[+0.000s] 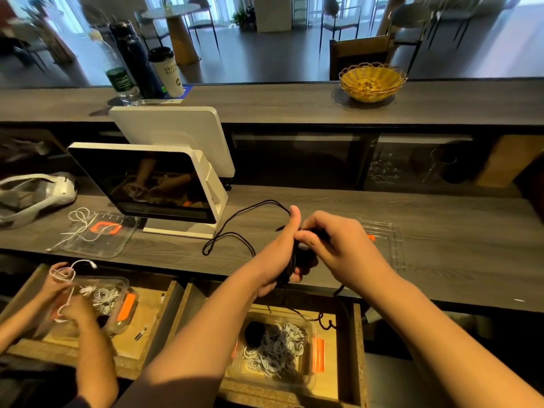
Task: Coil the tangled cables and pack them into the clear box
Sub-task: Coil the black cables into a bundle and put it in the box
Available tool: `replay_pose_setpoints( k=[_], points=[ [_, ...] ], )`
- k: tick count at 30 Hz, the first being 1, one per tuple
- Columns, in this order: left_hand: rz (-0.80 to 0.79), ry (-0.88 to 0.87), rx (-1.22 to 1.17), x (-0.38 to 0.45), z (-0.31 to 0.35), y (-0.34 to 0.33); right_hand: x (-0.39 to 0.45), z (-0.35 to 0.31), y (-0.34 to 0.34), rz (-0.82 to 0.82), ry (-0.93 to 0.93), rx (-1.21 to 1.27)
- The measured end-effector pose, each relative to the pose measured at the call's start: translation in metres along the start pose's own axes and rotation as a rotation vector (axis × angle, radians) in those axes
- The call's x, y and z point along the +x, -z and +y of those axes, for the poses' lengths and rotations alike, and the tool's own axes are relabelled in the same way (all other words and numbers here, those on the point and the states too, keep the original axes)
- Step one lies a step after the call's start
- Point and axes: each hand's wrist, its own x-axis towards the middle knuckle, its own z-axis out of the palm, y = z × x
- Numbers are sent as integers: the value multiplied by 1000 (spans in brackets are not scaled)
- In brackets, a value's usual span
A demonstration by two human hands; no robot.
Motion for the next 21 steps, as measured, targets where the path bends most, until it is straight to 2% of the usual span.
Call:
replay_pose_setpoints(
  k=[3, 7, 10, 14, 21],
  points=[
    [-133, 33, -50, 0, -5, 8, 4, 3, 4, 47, -25, 2],
    [-258, 40, 31, -4, -7, 16, 11, 4, 5, -24, -12, 59],
    [-292, 41, 125, -6, -3, 19, 11, 9, 9, -65, -43, 129],
    [-226, 6, 212, -9, -2, 25, 11, 18, 16, -86, -103, 162],
    [-74, -103, 3, -11, -9, 17, 8, 28, 5, -29, -181, 250]
  ],
)
